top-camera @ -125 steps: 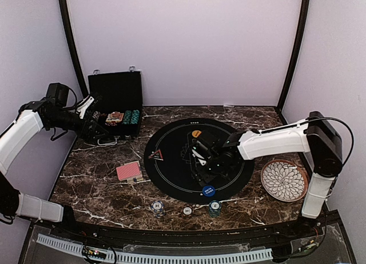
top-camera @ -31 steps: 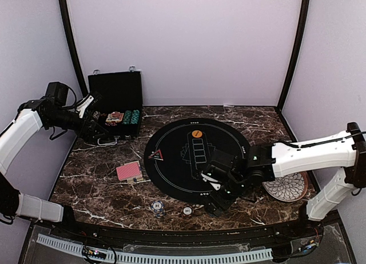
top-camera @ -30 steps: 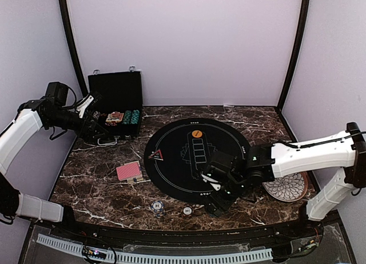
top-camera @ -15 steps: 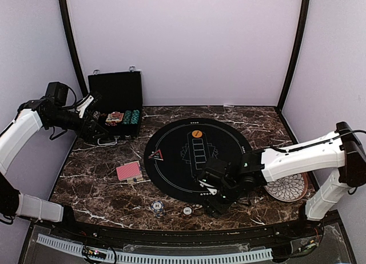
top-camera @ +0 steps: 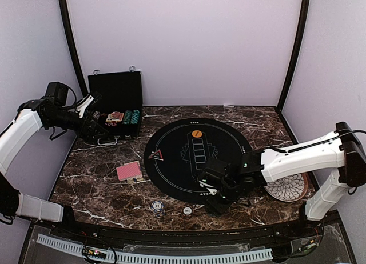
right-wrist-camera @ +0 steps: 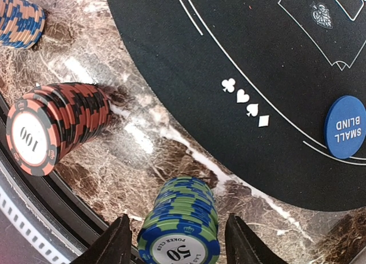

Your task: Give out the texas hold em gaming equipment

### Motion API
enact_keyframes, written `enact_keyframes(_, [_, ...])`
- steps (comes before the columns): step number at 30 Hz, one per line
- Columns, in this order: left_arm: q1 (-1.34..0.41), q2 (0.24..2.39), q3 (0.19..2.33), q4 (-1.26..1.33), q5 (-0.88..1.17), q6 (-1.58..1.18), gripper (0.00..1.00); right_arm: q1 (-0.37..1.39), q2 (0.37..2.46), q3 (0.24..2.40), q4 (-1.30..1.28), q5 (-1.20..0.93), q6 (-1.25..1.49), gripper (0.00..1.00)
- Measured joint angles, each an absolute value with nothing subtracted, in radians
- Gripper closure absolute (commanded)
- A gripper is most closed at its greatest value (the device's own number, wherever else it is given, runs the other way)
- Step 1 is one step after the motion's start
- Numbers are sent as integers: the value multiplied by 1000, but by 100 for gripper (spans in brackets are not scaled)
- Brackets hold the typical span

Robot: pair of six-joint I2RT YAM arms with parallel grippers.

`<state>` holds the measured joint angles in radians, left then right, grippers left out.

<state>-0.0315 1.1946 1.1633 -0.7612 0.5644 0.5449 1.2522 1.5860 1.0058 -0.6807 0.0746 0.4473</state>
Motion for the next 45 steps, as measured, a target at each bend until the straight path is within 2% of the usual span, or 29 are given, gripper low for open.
enact_keyframes(8, [-31, 1195, 1163, -761, 564, 545, 1, 1252, 1589, 1006, -681, 73, 447, 48])
enact_keyframes(15, [-31, 1195, 1163, -761, 564, 545, 1, 1252, 1592, 1006, -683, 72, 447, 67])
enact_keyframes(30, [-31, 1195, 1163, -761, 564, 545, 1, 1251, 1592, 1031, -720, 82, 443, 92])
enact_keyframes(36, [-31, 1194, 1163, -761, 564, 545, 1, 1208, 1584, 1113, -760, 86, 438, 97])
enact_keyframes(45, [-31, 1189, 1163, -761, 563, 545, 1, 1026, 1593, 1309, -794, 133, 420, 98])
